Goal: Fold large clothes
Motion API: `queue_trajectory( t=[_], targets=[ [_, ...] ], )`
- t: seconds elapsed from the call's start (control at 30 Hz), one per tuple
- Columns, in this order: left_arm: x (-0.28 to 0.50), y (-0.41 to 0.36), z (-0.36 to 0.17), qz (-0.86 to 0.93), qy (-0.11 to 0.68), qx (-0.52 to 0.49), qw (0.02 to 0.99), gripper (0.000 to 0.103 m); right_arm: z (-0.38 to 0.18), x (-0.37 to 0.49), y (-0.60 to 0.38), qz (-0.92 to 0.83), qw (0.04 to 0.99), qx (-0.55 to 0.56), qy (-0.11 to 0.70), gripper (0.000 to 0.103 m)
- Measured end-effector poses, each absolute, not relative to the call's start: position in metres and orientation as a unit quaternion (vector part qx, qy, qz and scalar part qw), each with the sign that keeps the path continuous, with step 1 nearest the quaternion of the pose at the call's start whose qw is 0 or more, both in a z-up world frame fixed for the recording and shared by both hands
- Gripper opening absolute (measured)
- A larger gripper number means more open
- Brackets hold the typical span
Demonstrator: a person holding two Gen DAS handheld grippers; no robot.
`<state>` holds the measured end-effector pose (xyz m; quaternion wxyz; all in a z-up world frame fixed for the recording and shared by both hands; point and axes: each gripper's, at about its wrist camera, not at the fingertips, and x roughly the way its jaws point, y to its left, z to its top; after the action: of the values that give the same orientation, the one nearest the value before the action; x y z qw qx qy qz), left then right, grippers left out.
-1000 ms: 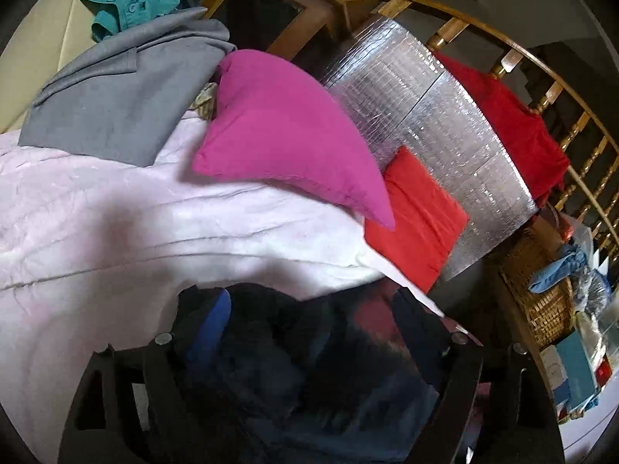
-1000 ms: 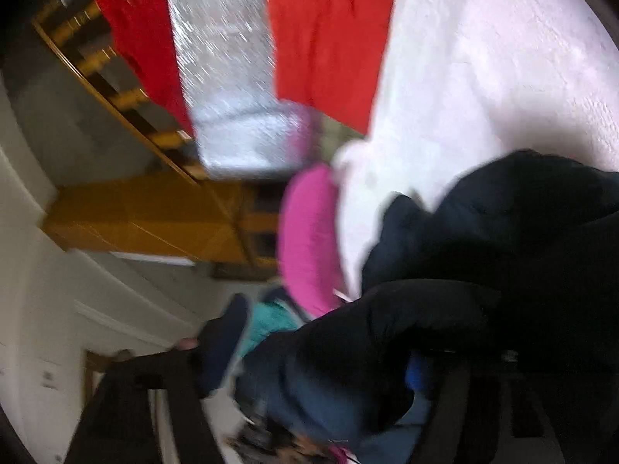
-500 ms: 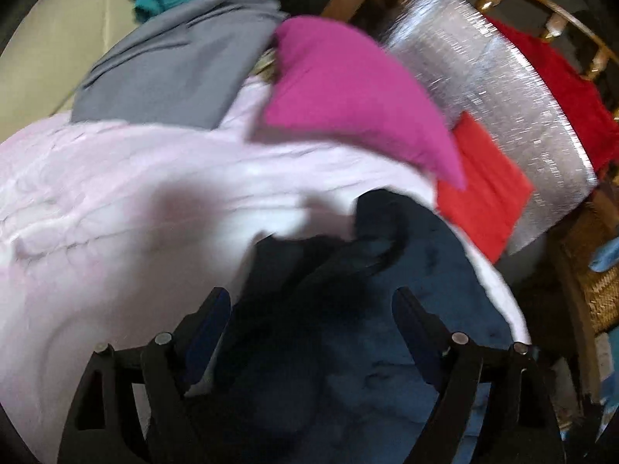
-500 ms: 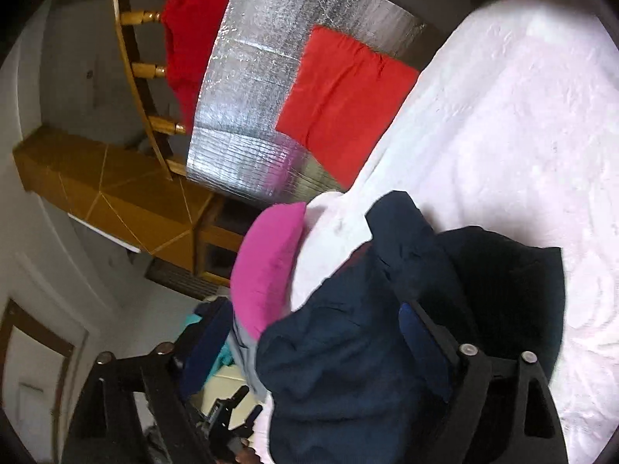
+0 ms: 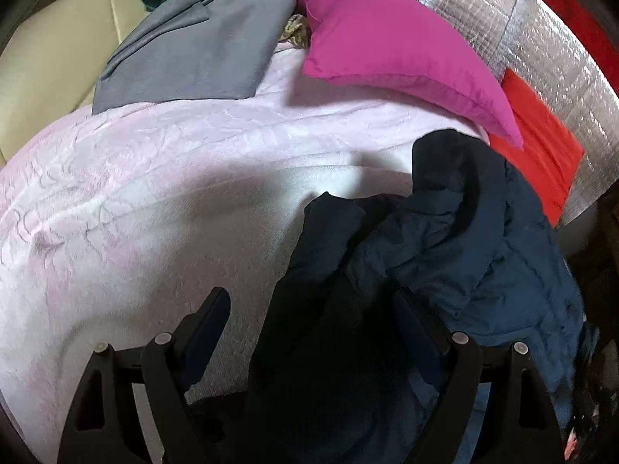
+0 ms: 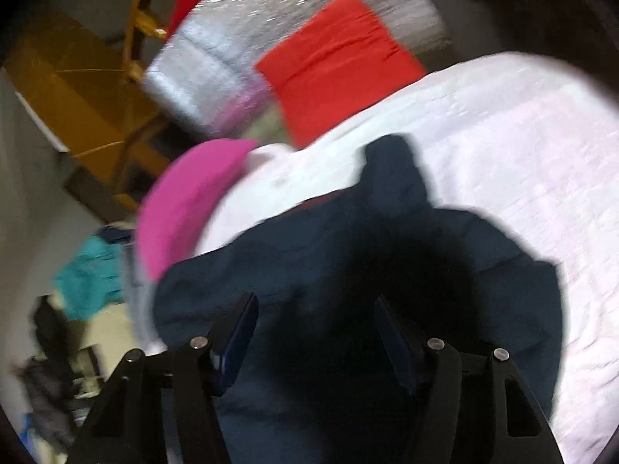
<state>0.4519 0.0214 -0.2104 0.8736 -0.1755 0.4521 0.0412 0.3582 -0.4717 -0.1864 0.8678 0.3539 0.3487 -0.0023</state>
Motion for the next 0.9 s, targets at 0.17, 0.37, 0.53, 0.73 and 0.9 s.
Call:
queue_trajectory(
  t=[0.17, 0.37, 0.53, 0.73, 0.9],
  targets=[
    [0.459, 0.017, -0.215, 0.045, 0.465, -0.161, 0.869, 0.088, -0.212, 0.365, -0.494, -0.033, 0.850, 0.381, 0.363, 0.058],
    [0.452, 0.013, -0.194, 0.049, 0.447, -0.128, 0.884, 0.088, -0.197, 0.358, -0.496, -0.036, 0.857, 0.367, 0.360, 0.058],
    [0.430, 0.005, -0.163, 0.035, 0.400, -0.110, 0.909, 0.088, -0.167, 0.333, -0.494, -0.006, 0.871, 0.368, 0.325, 0.058],
    [0.393, -0.014, -0.143, 0.026, 0.368, -0.048, 0.928, 0.088, -0.153, 0.309, -0.464, 0.038, 0.879, 0.331, 0.342, 0.058],
    [0.371, -0.023, -0.156, 0.029, 0.394, 0.003, 0.919, 0.088, -0.156, 0.292, -0.446, 0.048, 0.873, 0.323, 0.361, 0.058]
  ],
)
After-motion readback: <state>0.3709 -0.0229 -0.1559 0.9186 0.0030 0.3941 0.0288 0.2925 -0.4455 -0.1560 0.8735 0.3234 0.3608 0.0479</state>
